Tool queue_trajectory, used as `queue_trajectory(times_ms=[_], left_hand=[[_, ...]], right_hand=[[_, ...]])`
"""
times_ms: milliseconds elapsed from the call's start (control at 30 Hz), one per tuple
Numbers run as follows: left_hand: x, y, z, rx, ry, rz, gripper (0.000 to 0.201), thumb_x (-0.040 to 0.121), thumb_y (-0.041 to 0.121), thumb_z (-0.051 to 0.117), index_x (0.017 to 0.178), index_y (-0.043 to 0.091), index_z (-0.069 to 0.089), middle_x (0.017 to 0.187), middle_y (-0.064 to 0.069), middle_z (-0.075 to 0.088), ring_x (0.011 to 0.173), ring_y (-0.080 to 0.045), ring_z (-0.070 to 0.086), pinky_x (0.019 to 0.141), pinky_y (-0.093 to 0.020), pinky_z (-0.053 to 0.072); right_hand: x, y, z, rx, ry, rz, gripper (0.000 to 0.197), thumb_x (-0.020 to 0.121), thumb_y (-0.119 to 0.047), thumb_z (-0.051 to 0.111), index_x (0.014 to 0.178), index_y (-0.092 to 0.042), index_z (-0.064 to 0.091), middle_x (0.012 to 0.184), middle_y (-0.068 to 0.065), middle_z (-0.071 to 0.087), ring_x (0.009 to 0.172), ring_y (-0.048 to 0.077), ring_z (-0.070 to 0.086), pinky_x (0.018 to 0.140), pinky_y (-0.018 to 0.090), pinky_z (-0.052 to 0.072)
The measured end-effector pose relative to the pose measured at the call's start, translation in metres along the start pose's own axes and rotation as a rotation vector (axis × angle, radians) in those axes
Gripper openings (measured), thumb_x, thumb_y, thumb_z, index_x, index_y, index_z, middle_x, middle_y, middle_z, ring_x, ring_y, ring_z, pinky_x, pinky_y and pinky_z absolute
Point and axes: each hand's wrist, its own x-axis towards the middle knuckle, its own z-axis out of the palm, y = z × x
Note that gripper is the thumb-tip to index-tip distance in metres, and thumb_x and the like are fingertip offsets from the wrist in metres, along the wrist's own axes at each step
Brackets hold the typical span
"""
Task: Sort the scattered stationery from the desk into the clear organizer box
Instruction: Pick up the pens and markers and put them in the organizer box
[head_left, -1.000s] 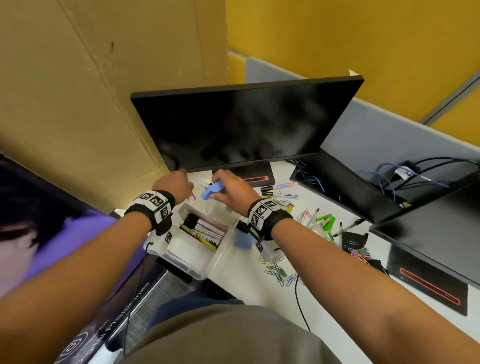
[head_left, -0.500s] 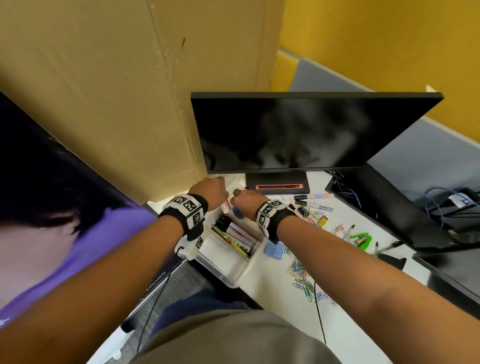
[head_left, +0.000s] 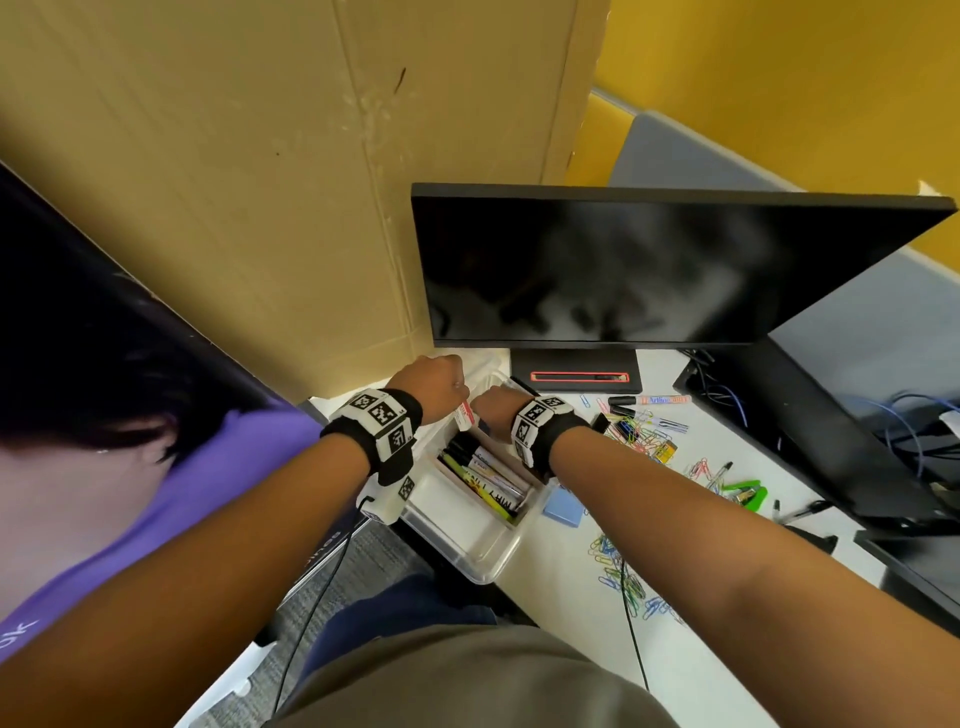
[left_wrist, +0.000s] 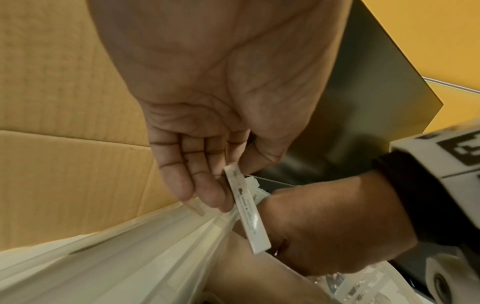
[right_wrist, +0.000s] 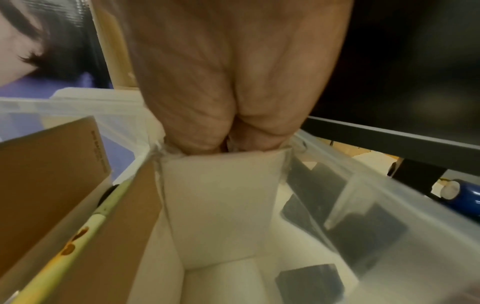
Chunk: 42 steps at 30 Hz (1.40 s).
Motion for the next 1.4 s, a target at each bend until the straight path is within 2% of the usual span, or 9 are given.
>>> queue_trajectory(times_ms=[233,433,567,733,900,1067,1167,1267,1400], left_hand=[[0.002,0.0,0.001,-0.036,-0.023,0.002,0.018,0.094,0.025,0.051,0.103,0.012,0.059,0.102,-0.009,0.067,0.097,-0.028,0.06,0.086,-0.037,0.05],[0.006,0.003,0.005,-0.017,-0.021,0.012,0.02,0.093,0.026,0.052,0.105,0.013,0.061,0.108,-0.011,0.065,0.099,-0.029,0.059,0.089,-0.039,0.05],[0.007,0.005,0.006,-0.005,-0.02,-0.004,0.02,0.092,0.028,0.052,0.105,0.016,0.061,0.109,-0.011,0.063,0.099,-0.029,0.058,0.088,-0.039,0.05],[0.006,0.004,0.009,-0.008,-0.027,-0.015,0.018,0.093,0.028,0.051,0.105,0.018,0.06,0.109,-0.009,0.063,0.098,-0.026,0.058,0.086,-0.035,0.049],[0.004,0.001,0.009,-0.035,-0.03,-0.022,0.016,0.092,0.028,0.054,0.102,0.018,0.061,0.104,-0.008,0.065,0.092,-0.026,0.062,0.085,-0.036,0.052],[0.003,0.0,0.007,-0.079,-0.038,-0.002,0.011,0.091,0.025,0.057,0.099,0.019,0.062,0.101,-0.008,0.065,0.089,-0.026,0.064,0.086,-0.036,0.053],[0.004,0.004,0.005,-0.137,-0.031,0.003,0.01,0.091,0.024,0.057,0.097,0.018,0.062,0.095,-0.007,0.066,0.085,-0.025,0.067,0.081,-0.034,0.055],[0.006,0.013,0.002,-0.204,0.018,-0.006,0.008,0.091,0.021,0.057,0.097,0.016,0.058,0.083,-0.006,0.069,0.072,-0.021,0.069,0.074,-0.032,0.056],[0.012,0.02,0.003,-0.241,0.051,-0.017,0.008,0.091,0.014,0.054,0.099,0.016,0.052,0.087,-0.009,0.067,0.074,-0.022,0.069,0.075,-0.038,0.058]], right_hand=[[-0.01,0.008,0.002,0.187,0.024,0.036,0.035,0.093,-0.003,0.049,0.128,0.002,0.044,0.121,0.019,0.063,0.108,0.033,0.061,0.091,0.039,0.051],[-0.009,0.009,0.002,0.108,0.032,0.012,0.026,0.094,-0.004,0.049,0.117,-0.002,0.063,0.119,0.016,0.063,0.11,0.03,0.06,0.095,0.035,0.047],[-0.003,0.006,0.006,0.073,0.068,0.008,0.026,0.099,-0.01,0.044,0.116,-0.003,0.062,0.121,0.015,0.06,0.112,0.029,0.057,0.095,0.033,0.04],[0.002,0.005,0.015,0.028,-0.005,0.025,0.028,0.097,-0.008,0.047,0.121,-0.006,0.061,0.124,0.013,0.057,0.118,0.026,0.054,0.111,0.038,0.032],[0.01,0.006,0.011,0.026,-0.098,0.028,0.013,0.097,-0.01,0.047,0.093,-0.011,0.059,0.099,0.008,0.065,0.101,0.024,0.063,0.084,0.027,0.043],[0.006,0.013,-0.004,0.137,-0.113,0.061,0.026,0.092,-0.016,0.059,0.115,-0.006,0.064,0.112,0.01,0.066,0.102,0.028,0.062,0.087,0.034,0.051],[-0.005,0.025,-0.018,0.218,-0.071,0.037,0.037,0.084,-0.016,0.069,0.121,-0.015,0.067,0.118,0.001,0.064,0.103,0.022,0.06,0.085,0.032,0.05],[-0.021,0.033,-0.028,0.398,-0.022,0.053,0.024,0.085,-0.01,0.066,0.108,-0.013,0.072,0.108,0.001,0.067,0.093,0.015,0.057,0.08,0.031,0.049],[-0.036,0.037,-0.028,0.609,0.072,0.108,0.015,0.089,-0.02,0.066,0.094,-0.006,0.072,0.091,0.01,0.073,0.082,0.022,0.067,0.083,0.042,0.057]])
